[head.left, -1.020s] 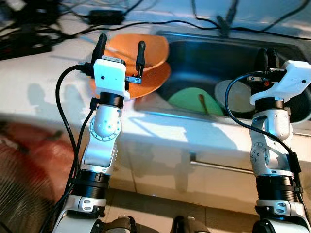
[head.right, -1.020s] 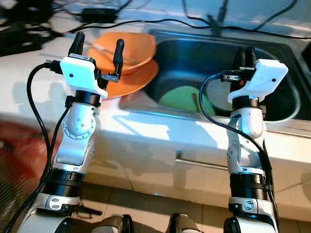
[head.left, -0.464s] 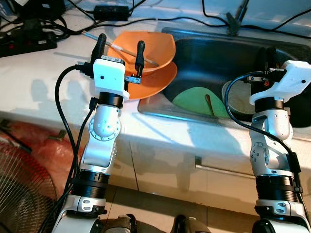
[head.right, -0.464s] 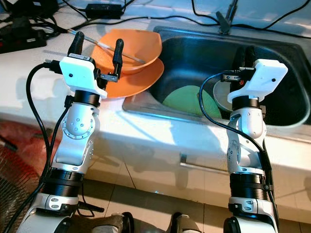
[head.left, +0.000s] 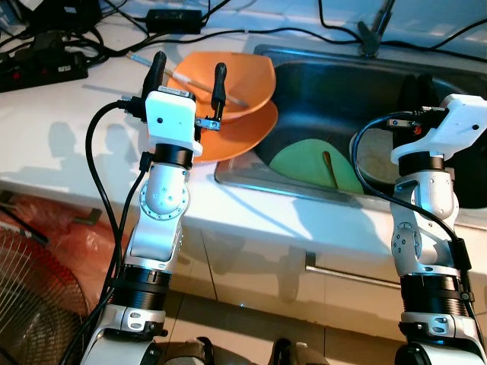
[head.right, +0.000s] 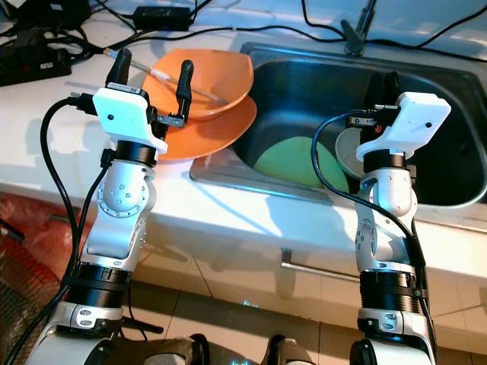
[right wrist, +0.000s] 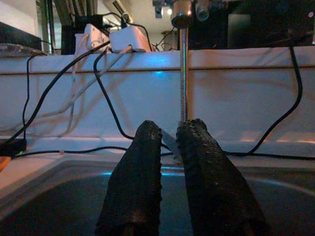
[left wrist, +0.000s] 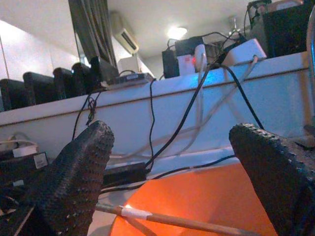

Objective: Kitchen organization

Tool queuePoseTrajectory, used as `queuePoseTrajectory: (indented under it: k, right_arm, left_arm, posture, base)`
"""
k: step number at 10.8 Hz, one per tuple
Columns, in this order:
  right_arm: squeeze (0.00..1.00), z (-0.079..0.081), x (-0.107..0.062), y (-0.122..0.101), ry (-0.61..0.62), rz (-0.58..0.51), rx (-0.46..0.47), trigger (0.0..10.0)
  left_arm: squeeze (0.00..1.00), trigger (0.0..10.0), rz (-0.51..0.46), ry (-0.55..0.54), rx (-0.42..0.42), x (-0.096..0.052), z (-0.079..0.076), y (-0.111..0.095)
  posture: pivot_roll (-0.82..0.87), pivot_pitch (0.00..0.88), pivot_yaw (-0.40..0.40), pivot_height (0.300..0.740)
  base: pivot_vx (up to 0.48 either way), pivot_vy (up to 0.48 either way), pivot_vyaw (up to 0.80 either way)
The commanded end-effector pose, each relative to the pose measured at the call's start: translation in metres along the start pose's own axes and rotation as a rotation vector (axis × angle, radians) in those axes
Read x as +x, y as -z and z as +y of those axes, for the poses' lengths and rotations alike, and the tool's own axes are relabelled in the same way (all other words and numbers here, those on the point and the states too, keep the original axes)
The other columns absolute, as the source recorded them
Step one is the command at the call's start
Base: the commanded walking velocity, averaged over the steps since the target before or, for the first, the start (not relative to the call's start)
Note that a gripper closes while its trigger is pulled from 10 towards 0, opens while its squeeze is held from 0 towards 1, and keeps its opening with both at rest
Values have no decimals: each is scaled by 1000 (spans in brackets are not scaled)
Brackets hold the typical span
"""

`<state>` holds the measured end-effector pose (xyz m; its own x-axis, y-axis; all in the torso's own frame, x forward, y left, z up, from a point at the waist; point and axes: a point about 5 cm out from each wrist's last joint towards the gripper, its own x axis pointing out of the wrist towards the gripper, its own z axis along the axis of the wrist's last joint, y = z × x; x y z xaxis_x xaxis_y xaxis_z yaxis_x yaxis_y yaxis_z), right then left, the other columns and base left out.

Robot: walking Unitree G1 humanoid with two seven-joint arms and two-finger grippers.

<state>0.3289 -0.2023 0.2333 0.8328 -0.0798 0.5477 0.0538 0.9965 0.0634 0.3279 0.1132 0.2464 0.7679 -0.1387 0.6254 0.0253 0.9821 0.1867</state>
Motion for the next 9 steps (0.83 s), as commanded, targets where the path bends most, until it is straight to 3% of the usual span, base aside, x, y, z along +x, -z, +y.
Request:
queuePoseTrajectory:
  k: [1,3,7,9]
  right_arm:
    - [0,-1,0,-3,1,-15,-7,10000]
    - [0,0,0,-2,2,-13,-6,10000]
    - [0,1,0,-1,-2,-10,-3,10000]
    - [0,1,0,-1,-4,-9,-2,10000]
  left_arm:
    - [0,10000,-7,-6,2,0,0,-2]
    - [0,10000,-9,-5,4,0,0,-2]
    - [0,10000,-12,-23,-5,4,4,-4]
    - [0,10000,0,-54,14,7,17,-3]
  posture:
    - [12,173,-2,740]
    - [14,172,-2,740]
    - [14,172,-2,740]
    - [18,173,-3,740]
  base:
    - [330,0,0]
    - [330,0,0]
    - [0,0,0]
    - [0,0,0]
